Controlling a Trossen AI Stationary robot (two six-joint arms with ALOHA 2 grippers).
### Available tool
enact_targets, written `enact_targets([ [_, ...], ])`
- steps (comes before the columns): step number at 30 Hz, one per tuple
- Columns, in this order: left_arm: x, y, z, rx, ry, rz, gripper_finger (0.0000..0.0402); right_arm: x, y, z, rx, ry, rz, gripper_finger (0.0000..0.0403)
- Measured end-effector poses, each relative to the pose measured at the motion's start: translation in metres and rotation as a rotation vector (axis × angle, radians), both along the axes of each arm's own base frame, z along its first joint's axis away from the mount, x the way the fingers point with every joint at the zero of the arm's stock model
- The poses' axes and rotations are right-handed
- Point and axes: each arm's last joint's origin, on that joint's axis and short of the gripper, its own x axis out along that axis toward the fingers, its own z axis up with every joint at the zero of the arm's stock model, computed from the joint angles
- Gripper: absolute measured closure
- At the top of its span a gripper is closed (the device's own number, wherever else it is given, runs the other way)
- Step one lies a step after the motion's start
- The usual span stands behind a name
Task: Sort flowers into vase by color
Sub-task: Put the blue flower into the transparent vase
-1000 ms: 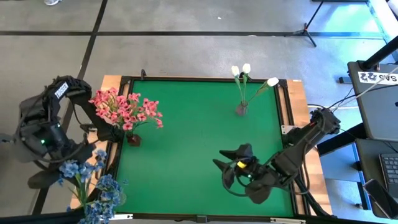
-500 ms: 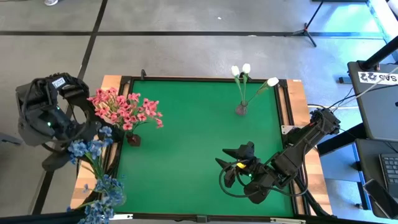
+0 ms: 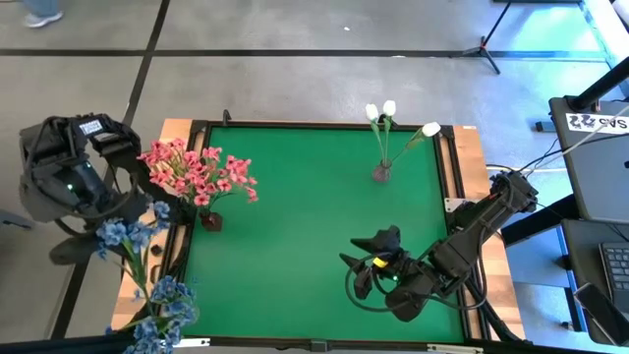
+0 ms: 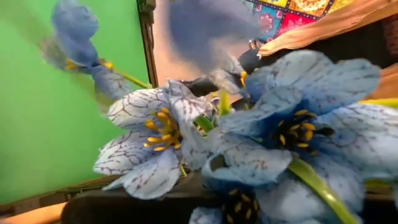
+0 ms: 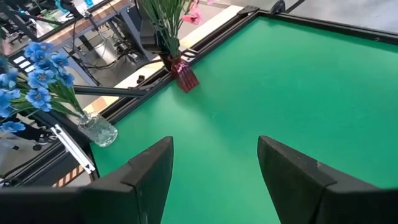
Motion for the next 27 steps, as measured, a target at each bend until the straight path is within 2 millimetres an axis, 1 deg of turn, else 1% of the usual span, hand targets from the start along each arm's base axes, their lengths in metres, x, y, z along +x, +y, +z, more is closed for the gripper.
enact_targets([
  [6, -0.002, 0.005, -0.002, -0.008, 0.008, 0.012, 0.0399, 0.006, -0.008, 0.0, 0.005, 0.002, -0.025, 0.0171],
  [13, 0.002, -0.011, -0.023, 0.046, 0.14, -0.038, 0.0399, 0.006, -0.008, 0.0, 0.004, -0.004, -0.028, 0.0171],
  [16, 0.002, -0.012, -0.027, 0.055, 0.165, -0.055, 0.0399, 0.006, -0.008, 0.001, -0.003, -0.01, -0.036, 0.0171],
  [18, 0.002, -0.013, -0.029, 0.063, 0.168, -0.052, 0.0399, 0.006, -0.009, 0.001, -0.01, -0.016, -0.044, 0.0171],
  [22, 0.005, -0.015, -0.035, 0.113, 0.121, -0.002, 0.0399, 0.006, -0.01, 0.0, -0.034, -0.013, -0.059, 0.0171],
  [25, 0.009, -0.02, -0.045, 0.185, 0.09, 0.008, 0.0399, 0.005, -0.011, -0.001, -0.048, 0.0, -0.06, 0.0171],
  [27, 0.01, -0.025, -0.056, 0.231, 0.105, -0.011, 0.0399, 0.004, -0.012, -0.001, -0.07, 0.004, -0.072, 0.0171],
])
